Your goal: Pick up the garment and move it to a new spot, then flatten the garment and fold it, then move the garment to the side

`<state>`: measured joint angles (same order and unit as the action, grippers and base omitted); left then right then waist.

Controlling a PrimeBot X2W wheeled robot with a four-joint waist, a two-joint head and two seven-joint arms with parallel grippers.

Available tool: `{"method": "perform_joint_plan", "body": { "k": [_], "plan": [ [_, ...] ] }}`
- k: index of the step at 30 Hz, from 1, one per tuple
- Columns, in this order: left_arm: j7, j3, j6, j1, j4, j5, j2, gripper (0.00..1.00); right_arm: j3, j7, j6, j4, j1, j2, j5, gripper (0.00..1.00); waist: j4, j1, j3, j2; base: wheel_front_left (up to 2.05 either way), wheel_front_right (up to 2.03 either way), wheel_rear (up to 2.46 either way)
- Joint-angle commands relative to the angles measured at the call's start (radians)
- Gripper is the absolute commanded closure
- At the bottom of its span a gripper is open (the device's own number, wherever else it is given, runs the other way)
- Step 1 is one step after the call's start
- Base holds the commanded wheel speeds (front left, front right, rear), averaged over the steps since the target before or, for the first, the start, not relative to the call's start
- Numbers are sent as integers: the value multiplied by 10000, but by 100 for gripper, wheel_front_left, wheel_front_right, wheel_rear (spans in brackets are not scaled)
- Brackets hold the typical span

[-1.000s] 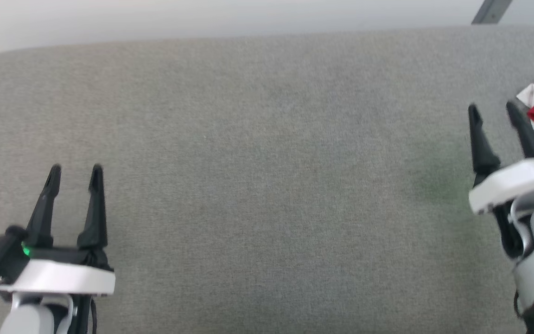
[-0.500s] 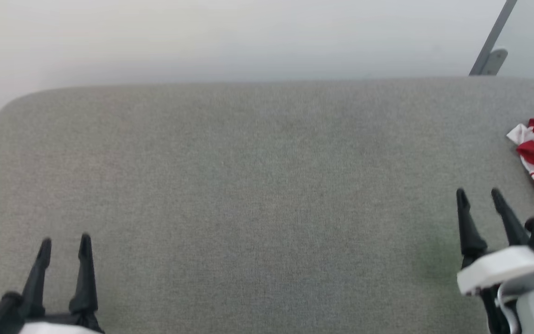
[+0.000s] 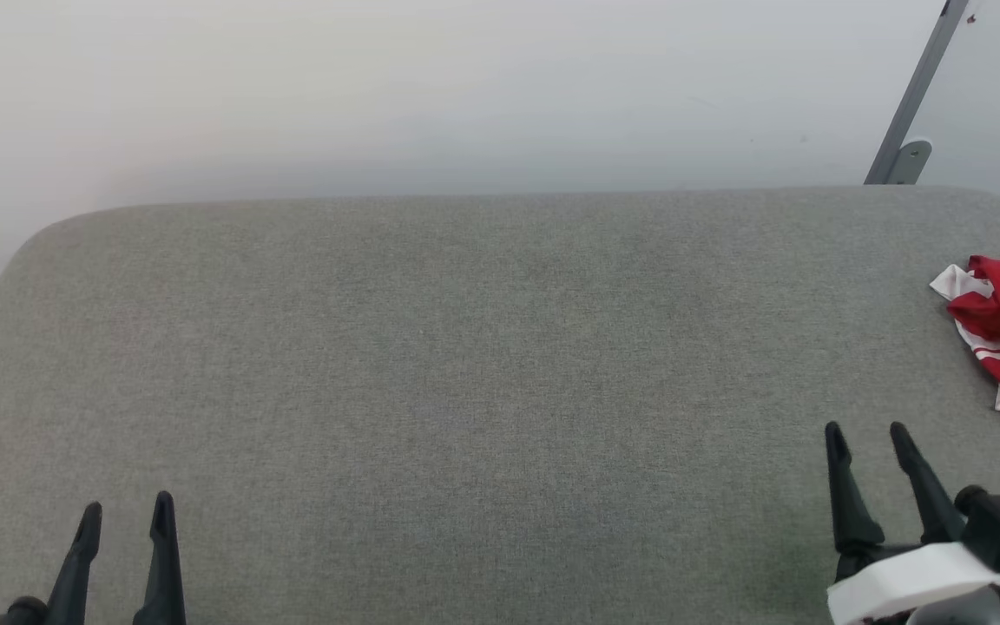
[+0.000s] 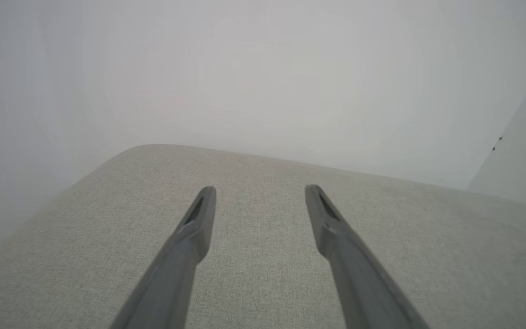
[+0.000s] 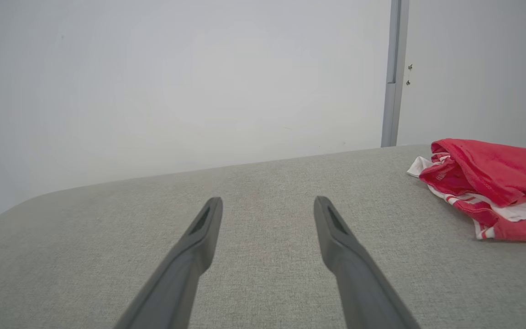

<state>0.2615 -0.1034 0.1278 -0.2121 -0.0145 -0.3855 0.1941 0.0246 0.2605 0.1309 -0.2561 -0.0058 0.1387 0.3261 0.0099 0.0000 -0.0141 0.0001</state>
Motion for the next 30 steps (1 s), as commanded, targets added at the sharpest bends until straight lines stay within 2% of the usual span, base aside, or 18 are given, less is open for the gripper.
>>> {"method": "perform_joint_plan", "body": {
  "k": [1, 21, 22, 26, 30],
  "plan": [
    [44, -2, 31, -187, 9, -69, 48, 0, -53, 47, -4, 112, 184, -32, -43, 0, -14, 0, -15, -1, 0, 0, 0],
    [44, 108, 31, -171, -48, -251, -222, 0, -25, 46, -4, 565, 663, -422, -303, 0, -43, 0, -129, -1, 0, 0, 0],
    [0, 116, 0, -185, -43, -246, -239, 100, -13, 4, 0, 537, 574, -394, -250, 100, -42, 1, -130, -1, 0, 0, 0],
    [-50, 176, -2, -186, -357, -356, -424, 100, -12, -44, 0, 251, 649, -430, -182, 100, -41, 0, -131, -1, 0, 0, 0],
    [-243, 179, -2, -2, -451, -1050, -469, 100, 51, -264, 0, 236, 539, -456, 555, 100, -44, 0, -121, -1, 0, 0, 0]
  ]
}}
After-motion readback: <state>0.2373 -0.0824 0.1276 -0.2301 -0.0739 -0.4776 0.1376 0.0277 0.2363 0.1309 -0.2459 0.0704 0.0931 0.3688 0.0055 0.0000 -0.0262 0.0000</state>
